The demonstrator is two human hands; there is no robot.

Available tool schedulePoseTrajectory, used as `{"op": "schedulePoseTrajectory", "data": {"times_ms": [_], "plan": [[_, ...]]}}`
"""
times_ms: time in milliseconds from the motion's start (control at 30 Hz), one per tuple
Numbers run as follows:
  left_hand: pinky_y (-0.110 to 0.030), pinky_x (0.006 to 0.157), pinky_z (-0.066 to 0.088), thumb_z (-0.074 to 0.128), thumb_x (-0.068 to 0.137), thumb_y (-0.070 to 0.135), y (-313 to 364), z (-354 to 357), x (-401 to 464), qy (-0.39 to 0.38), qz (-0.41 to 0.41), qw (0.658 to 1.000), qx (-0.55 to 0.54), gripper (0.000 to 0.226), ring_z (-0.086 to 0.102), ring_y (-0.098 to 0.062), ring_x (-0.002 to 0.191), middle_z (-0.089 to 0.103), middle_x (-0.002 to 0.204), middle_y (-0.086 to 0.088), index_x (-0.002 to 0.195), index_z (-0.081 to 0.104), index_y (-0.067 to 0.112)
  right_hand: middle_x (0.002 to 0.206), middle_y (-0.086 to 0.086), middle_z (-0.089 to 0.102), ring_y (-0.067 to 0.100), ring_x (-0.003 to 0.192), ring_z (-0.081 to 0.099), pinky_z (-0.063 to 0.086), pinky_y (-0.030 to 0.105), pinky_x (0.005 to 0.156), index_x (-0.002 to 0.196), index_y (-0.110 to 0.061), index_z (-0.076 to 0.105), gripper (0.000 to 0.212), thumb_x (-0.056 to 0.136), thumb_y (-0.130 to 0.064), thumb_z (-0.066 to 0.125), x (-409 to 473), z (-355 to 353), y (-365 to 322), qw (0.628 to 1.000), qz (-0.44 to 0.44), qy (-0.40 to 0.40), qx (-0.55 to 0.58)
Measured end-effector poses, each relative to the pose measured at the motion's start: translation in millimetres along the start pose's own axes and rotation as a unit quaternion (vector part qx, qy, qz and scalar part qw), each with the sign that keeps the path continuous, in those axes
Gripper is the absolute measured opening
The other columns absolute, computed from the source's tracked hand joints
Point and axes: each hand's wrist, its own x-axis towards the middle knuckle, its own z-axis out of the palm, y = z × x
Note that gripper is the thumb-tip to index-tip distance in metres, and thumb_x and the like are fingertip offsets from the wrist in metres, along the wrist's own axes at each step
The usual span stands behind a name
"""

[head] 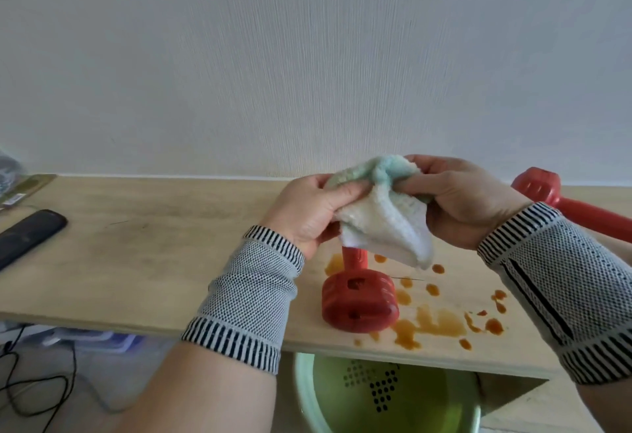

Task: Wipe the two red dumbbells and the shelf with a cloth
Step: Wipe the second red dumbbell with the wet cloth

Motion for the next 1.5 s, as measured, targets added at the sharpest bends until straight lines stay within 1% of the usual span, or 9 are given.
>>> {"op": "schedulePoseTrajectory", "data": {"times_ms": [167,333,500,667,800,933,1133,1300,1500], "plan": [[-0.041,0.065,0.052,0.076,0.075,0.032,8.9,-7.4,-3.6,-0.018,0.016,0.998,-0.064,0.071,0.06,-0.037,0.088,0.059,0.107,-0.032,0.123,0.053,-0.014,0.092,0.013,0.064,0.025,0.082,0.063,0.056,0.035,0.065,0.099,-0.004,0.064,0.021,0.085,0.007,0.051,0.4,-15.4,2.1,0.994,-0.015,0.11,0.005],[-0.063,0.086,0.05,0.068,0.083,0.019,28.6,-2.7,-7.6,-0.034,0.061,0.994,-0.081,0.042,0.061,-0.044,0.106,0.058,0.114,-0.032,0.115,0.055,-0.006,0.094,0.015,0.057,0.028,0.082,0.057,0.05,0.039,0.07,0.099,-0.001,0.06,0.026,0.082,-0.02,0.054,-0.9,-11.2,-6.0,0.997,-0.01,0.077,0.026],[-0.027,0.058,0.056,0.06,0.084,0.014,52.0,4.6,-9.9,-0.078,0.108,0.991,-0.026,0.006,0.067,-0.019,0.069,0.068,0.077,-0.004,0.085,0.065,0.011,0.094,0.011,0.067,0.027,0.083,0.062,0.047,0.037,0.076,0.1,-0.003,0.065,0.049,0.091,-0.044,0.041,0.5,-5.3,-20.0,0.998,0.049,0.029,-0.001],[-0.031,0.071,0.056,0.066,0.077,0.018,66.1,4.2,-17.3,-0.103,0.122,0.986,0.044,0.007,0.067,-0.015,0.069,0.07,0.074,-0.003,0.074,0.072,0.016,0.117,0.034,0.052,0.041,0.102,0.049,0.039,0.057,0.097,0.117,0.006,0.056,0.056,0.072,-0.027,0.066,-18.7,5.5,-31.8,0.989,0.032,-0.118,-0.083],[-0.032,0.074,0.051,0.075,0.082,0.025,72.8,4.1,-17.5,-0.008,0.167,0.973,0.162,0.003,0.065,-0.013,0.078,0.069,0.081,0.004,0.08,0.072,0.025,0.107,0.022,0.058,0.03,0.098,0.054,0.041,0.049,0.1,0.118,0.013,0.052,0.055,0.071,-0.01,0.069,-28.9,15.5,-45.1,0.992,-0.023,-0.105,-0.068],[-0.033,0.083,0.053,0.072,0.08,0.043,82.2,10.0,-23.4,0.194,0.219,0.905,0.309,0.022,0.065,-0.016,0.088,0.066,0.093,0.004,0.093,0.067,0.026,0.084,0.013,0.059,0.022,0.079,0.057,0.049,0.033,0.075,0.091,0.002,0.06,0.024,0.072,-0.01,0.067,-35.7,23.6,-63.7,0.994,-0.099,-0.049,-0.01],[-0.045,0.086,0.055,0.061,0.085,0.057,83.6,29.4,-39.4,-0.001,0.063,0.995,0.084,0.055,0.07,-0.026,0.085,0.073,0.092,-0.015,0.092,0.073,0.003,0.085,0.014,0.066,0.021,0.076,0.065,0.056,0.03,0.07,0.095,0.002,0.063,0.013,0.085,-0.005,0.057,-46.0,34.4,-75.5,0.994,-0.1,-0.047,-0.007],[-0.035,0.074,0.06,0.055,0.097,0.021,82.9,27.0,-40.1,-0.035,0.075,0.997,0.003,0.025,0.071,-0.024,0.087,0.073,0.097,-0.014,0.103,0.069,0.002,0.084,0.015,0.07,0.024,0.076,0.065,0.052,0.037,0.072,0.084,-0.005,0.071,0.01,0.08,-0.014,0.072,-50.5,21.4,-82.1,0.967,-0.083,0.045,-0.236],[-0.041,0.083,0.056,0.056,0.088,0.028,92.0,21.0,-46.4,-0.058,0.012,0.99,-0.131,0.042,0.067,-0.028,0.102,0.067,0.115,-0.016,0.121,0.062,0.002,0.085,0.007,0.069,0.017,0.074,0.065,0.054,0.031,0.071,0.098,-0.004,0.065,0.019,0.08,-0.01,0.068,-54.6,8.7,-83.0,0.984,-0.026,0.019,-0.176]]}}
